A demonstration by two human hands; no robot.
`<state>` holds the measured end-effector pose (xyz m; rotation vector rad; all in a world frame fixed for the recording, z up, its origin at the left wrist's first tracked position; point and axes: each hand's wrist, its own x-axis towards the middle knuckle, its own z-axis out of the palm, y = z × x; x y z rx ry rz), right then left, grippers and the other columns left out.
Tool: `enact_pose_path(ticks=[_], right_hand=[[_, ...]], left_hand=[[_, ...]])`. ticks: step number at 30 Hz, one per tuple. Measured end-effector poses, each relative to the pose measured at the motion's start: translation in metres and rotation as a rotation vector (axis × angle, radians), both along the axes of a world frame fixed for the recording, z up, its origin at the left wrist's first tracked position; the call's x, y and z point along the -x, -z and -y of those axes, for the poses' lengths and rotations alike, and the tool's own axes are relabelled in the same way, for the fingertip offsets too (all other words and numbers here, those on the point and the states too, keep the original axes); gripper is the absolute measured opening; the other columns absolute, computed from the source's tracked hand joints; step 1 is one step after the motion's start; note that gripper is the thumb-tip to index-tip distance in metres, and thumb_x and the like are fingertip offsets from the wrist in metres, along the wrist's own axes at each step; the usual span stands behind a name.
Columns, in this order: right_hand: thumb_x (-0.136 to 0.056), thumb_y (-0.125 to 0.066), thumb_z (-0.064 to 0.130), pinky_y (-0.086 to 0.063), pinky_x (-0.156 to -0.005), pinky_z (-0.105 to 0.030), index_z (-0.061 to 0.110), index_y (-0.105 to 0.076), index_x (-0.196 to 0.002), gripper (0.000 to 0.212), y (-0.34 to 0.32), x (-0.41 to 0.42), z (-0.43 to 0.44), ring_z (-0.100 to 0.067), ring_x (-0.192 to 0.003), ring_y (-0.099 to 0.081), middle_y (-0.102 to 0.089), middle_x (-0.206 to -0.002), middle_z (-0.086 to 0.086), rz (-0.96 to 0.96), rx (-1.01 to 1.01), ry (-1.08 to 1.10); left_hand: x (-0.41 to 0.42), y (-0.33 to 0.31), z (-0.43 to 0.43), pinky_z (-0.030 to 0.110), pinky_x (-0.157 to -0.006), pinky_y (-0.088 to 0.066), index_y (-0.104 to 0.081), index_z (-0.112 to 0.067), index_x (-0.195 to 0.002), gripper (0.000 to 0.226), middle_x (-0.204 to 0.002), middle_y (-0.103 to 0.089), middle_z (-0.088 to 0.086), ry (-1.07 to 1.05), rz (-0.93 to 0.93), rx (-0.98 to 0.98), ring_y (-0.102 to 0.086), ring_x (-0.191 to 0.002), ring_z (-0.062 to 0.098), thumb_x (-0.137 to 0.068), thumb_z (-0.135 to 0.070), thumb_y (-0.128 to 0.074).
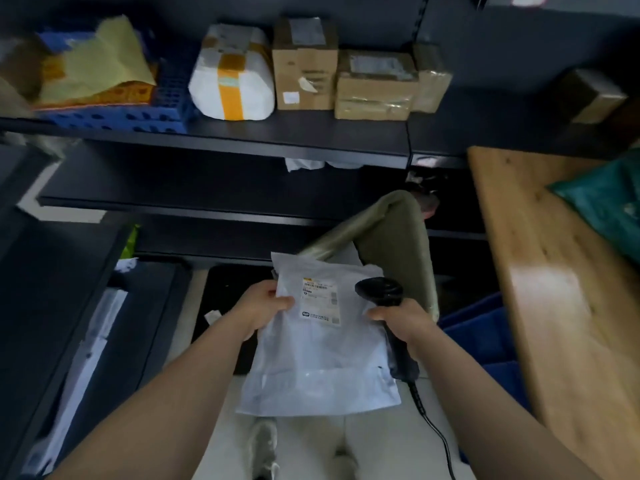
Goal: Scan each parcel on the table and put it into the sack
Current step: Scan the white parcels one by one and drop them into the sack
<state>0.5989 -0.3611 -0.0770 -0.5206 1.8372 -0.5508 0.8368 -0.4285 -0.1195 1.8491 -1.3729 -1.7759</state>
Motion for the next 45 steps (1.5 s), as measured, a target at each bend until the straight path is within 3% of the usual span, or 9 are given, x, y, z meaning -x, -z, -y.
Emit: enact_pose_path(ticks=[3,8,13,16,23,27,30,35,45], right_hand=[[-0.083,-0.071,0.006,-0.053,-0.073,-0.038,0.004,-0.061,-0.084,0.011,0.027,-0.006,0.018,-0.028,-0.073,-0.061,-0.064,-0.083,-0.015,-0.010,-0.060,0.064],[-0.083,-0.071,0.007,-0.050,-0.094,-0.051,-0.002,-0.061,-0.101,0.022,0.074,-0.006,0.038,-0.040,-0.100,-0.063,-0.064,-0.109,-0.028,-0.079,-0.136,0.131],[-0.084,-0.070,0.009,-0.050,-0.066,-0.034,0.002,-0.058,-0.100,0.021,0.118,0.003,0.051,-0.027,-0.074,-0.060,-0.063,-0.086,-0.015,-0.114,-0.149,0.150],[-0.084,-0.071,0.010,-0.041,-0.052,-0.025,0.007,-0.056,-0.094,0.018,0.136,0.003,0.056,-0.021,-0.068,-0.058,-0.060,-0.079,-0.007,-0.104,-0.126,0.162],[-0.086,-0.069,0.010,-0.052,-0.094,-0.047,0.001,-0.058,-0.120,0.037,0.168,-0.007,0.087,-0.035,-0.100,-0.063,-0.064,-0.112,-0.018,-0.085,-0.042,0.197],[-0.087,-0.068,0.010,-0.049,-0.087,-0.038,-0.003,-0.058,-0.122,0.038,0.197,-0.011,0.101,-0.035,-0.107,-0.061,-0.062,-0.120,-0.021,-0.106,-0.028,0.188],[-0.087,-0.070,0.014,-0.050,-0.087,-0.036,-0.004,-0.055,-0.124,0.043,0.217,-0.015,0.094,-0.033,-0.108,-0.060,-0.061,-0.116,-0.017,-0.104,-0.154,0.125],[-0.086,-0.068,0.011,-0.047,-0.071,-0.031,-0.002,-0.060,-0.108,0.027,0.215,-0.015,0.074,-0.026,-0.078,-0.057,-0.059,-0.087,-0.011,-0.171,-0.190,0.009],[-0.086,-0.061,0.017,-0.041,-0.066,-0.031,0.003,-0.058,-0.102,0.022,0.087,-0.027,-0.016,-0.030,-0.082,-0.060,-0.061,-0.087,-0.012,-0.316,0.073,-0.089]], left_hand=[[-0.001,0.033,0.025,0.041,-0.092,-0.053,-0.067,-0.031,-0.091,0.011,-0.111,-0.069,0.005,0.124,0.071,-0.015,-0.066,-0.098,0.023,-0.084,-0.022,-0.067],[0.001,0.093,0.054,0.048,-0.111,-0.035,-0.065,-0.033,-0.117,0.040,-0.151,-0.028,0.017,0.183,0.173,-0.138,-0.037,-0.134,0.036,-0.078,-0.042,-0.070],[0.011,0.145,0.054,0.027,-0.067,-0.049,-0.069,-0.024,-0.087,0.007,-0.104,-0.070,0.004,0.077,0.021,-0.279,-0.064,-0.084,0.016,-0.088,-0.019,-0.065],[0.013,0.165,0.049,0.027,-0.072,-0.045,-0.069,-0.014,-0.079,0.014,-0.092,-0.069,0.007,0.044,0.042,-0.219,-0.061,-0.078,0.019,-0.091,-0.016,-0.062],[-0.015,0.155,0.045,0.040,-0.085,-0.056,-0.068,-0.017,-0.104,0.031,-0.103,-0.068,0.008,-0.251,-0.039,0.006,-0.068,-0.093,0.024,-0.082,0.005,-0.068],[-0.030,0.159,0.043,0.036,-0.068,-0.057,-0.068,-0.016,-0.109,0.035,-0.080,-0.069,0.009,-0.267,-0.004,0.086,-0.064,-0.069,0.020,-0.085,0.009,-0.061],[-0.028,0.166,0.041,0.040,-0.067,-0.055,-0.067,-0.013,-0.112,0.035,-0.075,-0.069,0.012,-0.187,0.075,0.171,-0.061,-0.061,0.021,-0.086,0.008,-0.059],[-0.022,0.159,0.036,0.034,-0.096,-0.050,-0.064,-0.010,-0.120,0.034,-0.116,-0.066,0.009,0.028,0.293,0.302,-0.064,-0.102,0.022,-0.088,0.001,-0.057],[0.002,0.043,0.005,0.038,-0.080,-0.050,-0.062,-0.014,-0.110,0.024,-0.109,-0.058,0.006,0.669,0.632,0.597,-0.056,-0.099,0.025,-0.095,-0.025,-0.046]])
